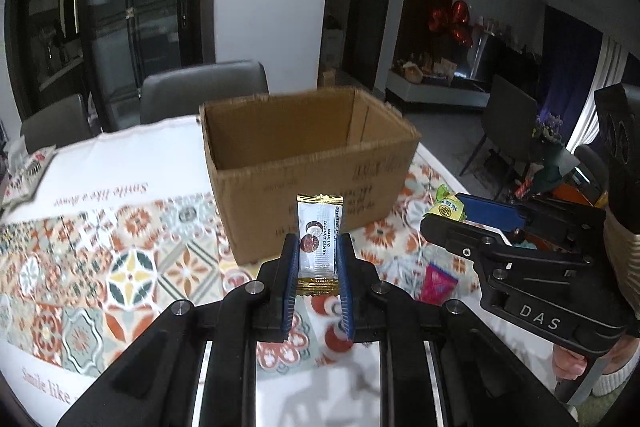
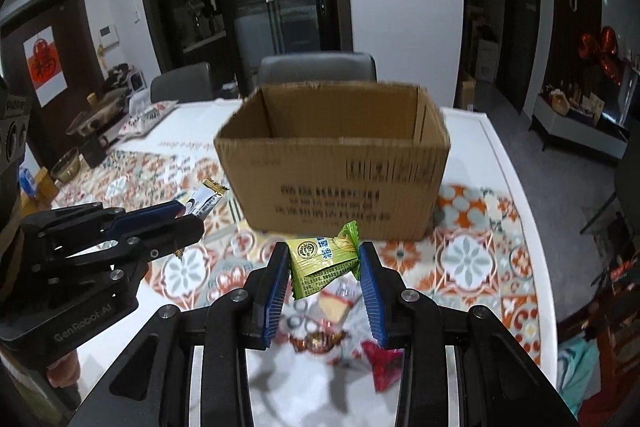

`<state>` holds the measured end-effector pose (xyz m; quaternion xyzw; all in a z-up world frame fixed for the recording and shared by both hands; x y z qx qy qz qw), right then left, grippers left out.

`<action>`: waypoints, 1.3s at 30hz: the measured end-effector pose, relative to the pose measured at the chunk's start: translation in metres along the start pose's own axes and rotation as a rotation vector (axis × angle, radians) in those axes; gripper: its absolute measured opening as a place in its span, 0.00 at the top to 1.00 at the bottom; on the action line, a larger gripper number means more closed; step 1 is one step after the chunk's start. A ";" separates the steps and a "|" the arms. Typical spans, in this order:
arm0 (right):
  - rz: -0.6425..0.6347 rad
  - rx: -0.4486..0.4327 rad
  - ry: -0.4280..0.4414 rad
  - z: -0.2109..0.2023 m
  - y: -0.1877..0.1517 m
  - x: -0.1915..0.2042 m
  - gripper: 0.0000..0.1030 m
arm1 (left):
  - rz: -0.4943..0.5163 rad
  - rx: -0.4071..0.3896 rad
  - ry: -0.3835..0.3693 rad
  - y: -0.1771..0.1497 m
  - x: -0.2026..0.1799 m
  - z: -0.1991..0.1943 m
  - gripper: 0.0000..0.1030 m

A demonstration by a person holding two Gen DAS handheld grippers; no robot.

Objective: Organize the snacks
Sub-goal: 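Carry both items into the box and open both tools to release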

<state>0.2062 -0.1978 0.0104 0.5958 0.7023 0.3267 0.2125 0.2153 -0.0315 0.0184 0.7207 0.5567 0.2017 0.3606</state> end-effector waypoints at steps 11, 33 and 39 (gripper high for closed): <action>-0.022 -0.066 -0.007 -0.002 0.059 -0.009 0.65 | 0.011 -0.041 0.028 0.056 0.009 0.003 0.81; -0.045 0.010 -0.022 0.069 0.117 -0.031 0.65 | -0.023 0.045 0.050 0.113 0.040 0.078 0.81; -0.032 0.001 -0.072 0.076 0.116 -0.035 0.50 | -0.011 0.023 0.142 0.110 0.042 0.074 0.60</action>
Point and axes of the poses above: each gripper's, at about its wrist camera, not at the fingertips, and z roughly the way its jaws point, x to its left, y to its top, the point moved 1 cm from there along z, roughly the way its jaws point, and after that the axes turned 2 degrees about -z, right-handed, at the moved point
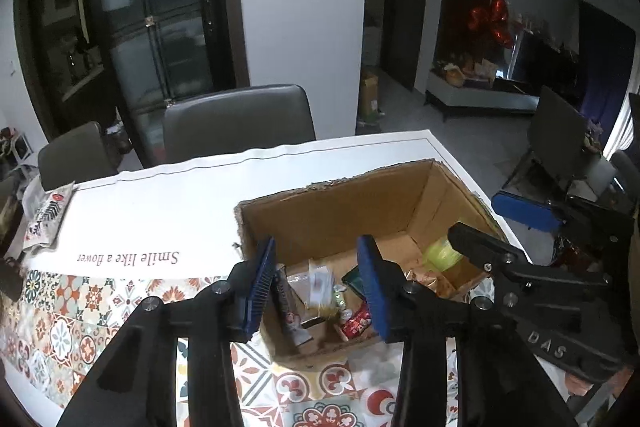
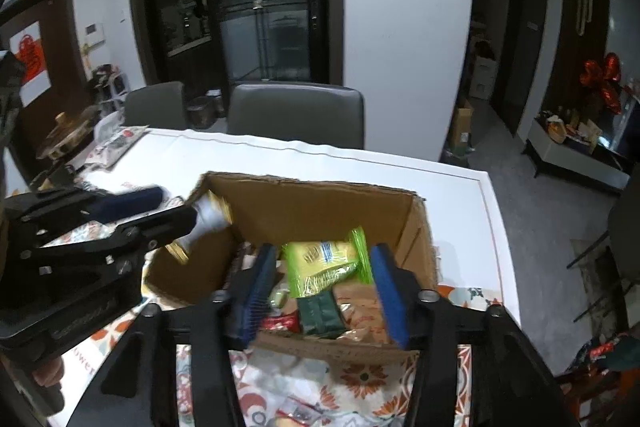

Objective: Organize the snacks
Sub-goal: 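Carry both items into the box and open both tools to release, then move both tools back from the box toward the remaining snacks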

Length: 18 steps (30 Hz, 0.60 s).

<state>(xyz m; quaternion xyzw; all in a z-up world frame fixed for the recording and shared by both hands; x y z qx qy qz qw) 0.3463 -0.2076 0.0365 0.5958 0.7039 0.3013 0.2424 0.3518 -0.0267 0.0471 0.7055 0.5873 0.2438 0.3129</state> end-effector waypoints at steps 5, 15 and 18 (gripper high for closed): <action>0.018 -0.010 -0.025 -0.016 -0.015 -0.006 0.49 | 0.010 -0.039 0.009 -0.015 -0.002 -0.020 0.60; 0.037 -0.109 -0.063 -0.075 -0.061 -0.005 0.39 | 0.052 -0.135 -0.036 -0.058 -0.029 -0.069 0.59; 0.041 -0.127 -0.073 -0.089 -0.074 -0.004 0.39 | 0.052 -0.144 -0.065 -0.066 -0.036 -0.079 0.57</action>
Point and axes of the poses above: each gripper's, at about its wrist camera, not at the fingertips, and z roughly the way its jaws point, x to its left, y to its top, the point moved 1 cm from there along z, roughly the way its jaws point, and after that the axes turned 2 degrees about -z, right-handed, at the moved point
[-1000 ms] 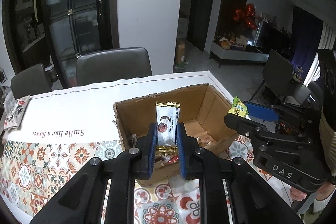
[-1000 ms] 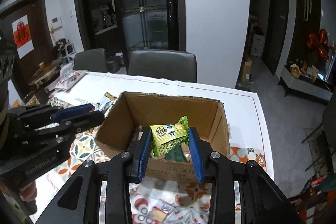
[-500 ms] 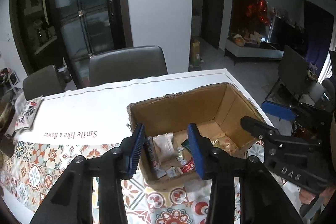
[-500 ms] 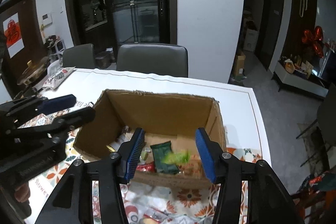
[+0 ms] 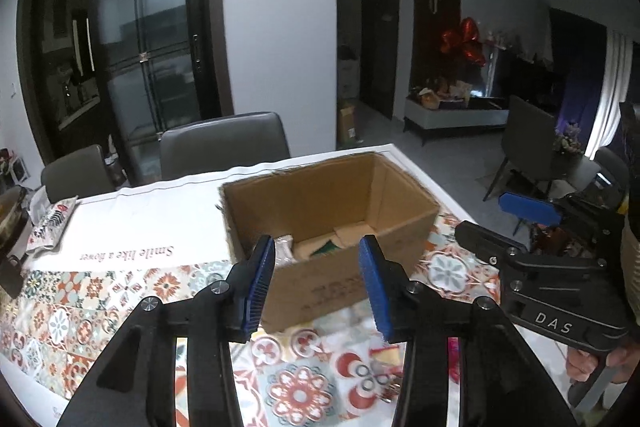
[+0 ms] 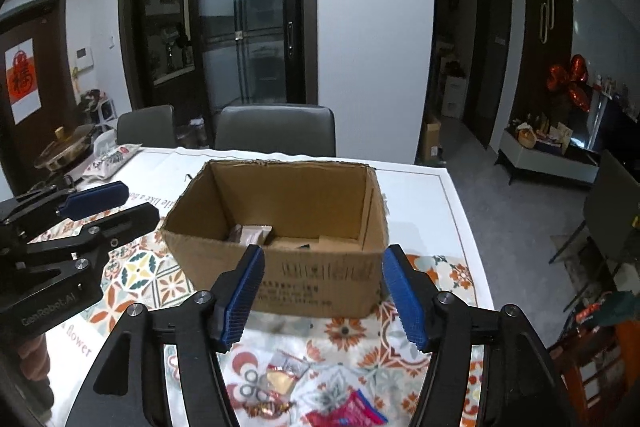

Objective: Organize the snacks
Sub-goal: 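Move both tools back from the box toward the remaining snacks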

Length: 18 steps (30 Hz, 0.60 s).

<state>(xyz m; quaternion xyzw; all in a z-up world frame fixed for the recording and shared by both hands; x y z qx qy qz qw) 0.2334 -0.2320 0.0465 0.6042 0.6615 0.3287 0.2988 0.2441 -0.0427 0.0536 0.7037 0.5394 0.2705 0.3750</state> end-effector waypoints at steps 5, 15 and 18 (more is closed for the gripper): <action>0.038 -0.020 -0.007 -0.018 -0.019 -0.005 0.34 | 0.023 -0.013 -0.007 -0.016 -0.016 -0.011 0.55; 0.125 0.024 -0.008 -0.024 -0.069 -0.020 0.30 | 0.021 0.020 -0.065 -0.056 -0.033 -0.011 0.54; 0.141 0.048 -0.004 -0.020 -0.083 -0.022 0.30 | 0.020 0.047 -0.080 -0.068 -0.038 -0.006 0.54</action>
Point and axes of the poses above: each gripper's, at about its wrist camera, not at the fingertips, and z roughly the way its jaws point, x to its left, y to its top, the point moved 1 cm from there along z, roughly the way its jaws point, and after that the axes turned 2 degrees about -z, right-handed, at the moved point
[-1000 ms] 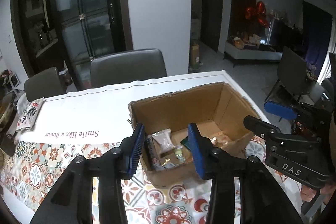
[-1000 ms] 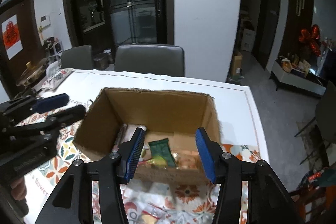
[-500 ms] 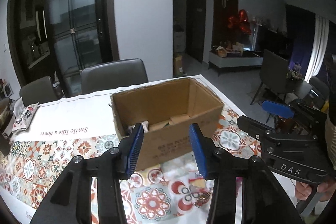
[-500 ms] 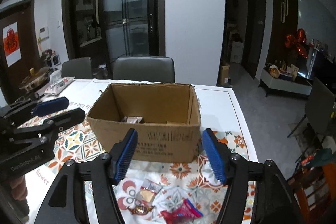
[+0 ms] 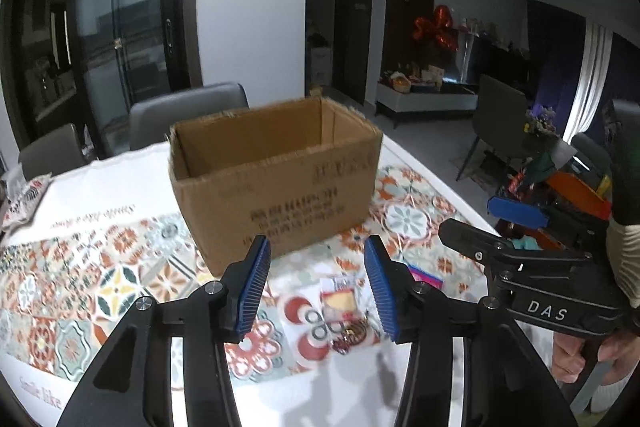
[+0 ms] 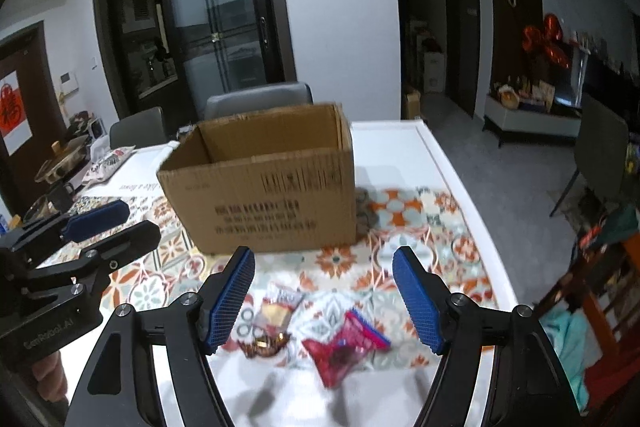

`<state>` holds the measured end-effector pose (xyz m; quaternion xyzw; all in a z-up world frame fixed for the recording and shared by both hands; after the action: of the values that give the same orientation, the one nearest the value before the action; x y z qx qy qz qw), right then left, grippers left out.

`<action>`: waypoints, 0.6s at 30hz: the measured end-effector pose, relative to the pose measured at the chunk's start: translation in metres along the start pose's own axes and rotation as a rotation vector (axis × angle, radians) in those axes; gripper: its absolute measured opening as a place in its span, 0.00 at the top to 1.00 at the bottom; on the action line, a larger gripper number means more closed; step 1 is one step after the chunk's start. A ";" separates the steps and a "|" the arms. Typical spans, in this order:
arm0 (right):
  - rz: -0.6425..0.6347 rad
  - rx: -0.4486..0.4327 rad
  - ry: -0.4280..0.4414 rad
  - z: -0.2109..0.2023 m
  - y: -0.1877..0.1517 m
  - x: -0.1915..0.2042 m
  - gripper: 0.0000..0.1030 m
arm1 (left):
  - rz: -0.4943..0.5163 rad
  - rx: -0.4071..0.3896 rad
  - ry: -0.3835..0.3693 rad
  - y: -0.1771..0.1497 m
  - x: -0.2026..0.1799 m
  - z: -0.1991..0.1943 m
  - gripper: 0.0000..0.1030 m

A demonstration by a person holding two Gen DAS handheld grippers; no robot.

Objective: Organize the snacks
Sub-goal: 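Move both tools back from the box toward the remaining snacks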

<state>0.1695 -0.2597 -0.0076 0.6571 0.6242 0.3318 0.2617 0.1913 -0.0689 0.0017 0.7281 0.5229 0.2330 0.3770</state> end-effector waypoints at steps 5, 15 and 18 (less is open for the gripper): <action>0.049 0.045 0.005 0.009 -0.021 -0.009 0.30 | 0.011 0.034 -0.006 -0.016 -0.008 0.011 0.54; 0.102 0.150 0.008 0.035 -0.058 -0.021 0.30 | -0.003 0.150 -0.053 -0.053 -0.013 0.044 0.54; 0.119 0.172 0.015 0.043 -0.064 -0.024 0.30 | -0.005 0.183 -0.063 -0.061 -0.015 0.055 0.54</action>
<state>0.1609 -0.2750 -0.0863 0.7106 0.6122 0.2967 0.1795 0.1912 -0.0893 -0.0795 0.7651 0.5318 0.1603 0.3258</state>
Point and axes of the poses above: each gripper's, at about its wrist camera, not at the fingertips, and z roughly the way its jaws point, x to its left, y to its top, the point moved 1 cm from there along z, roughly the way its jaws point, and after that the axes turned 2 degrees about -z, right-handed, at the moved point
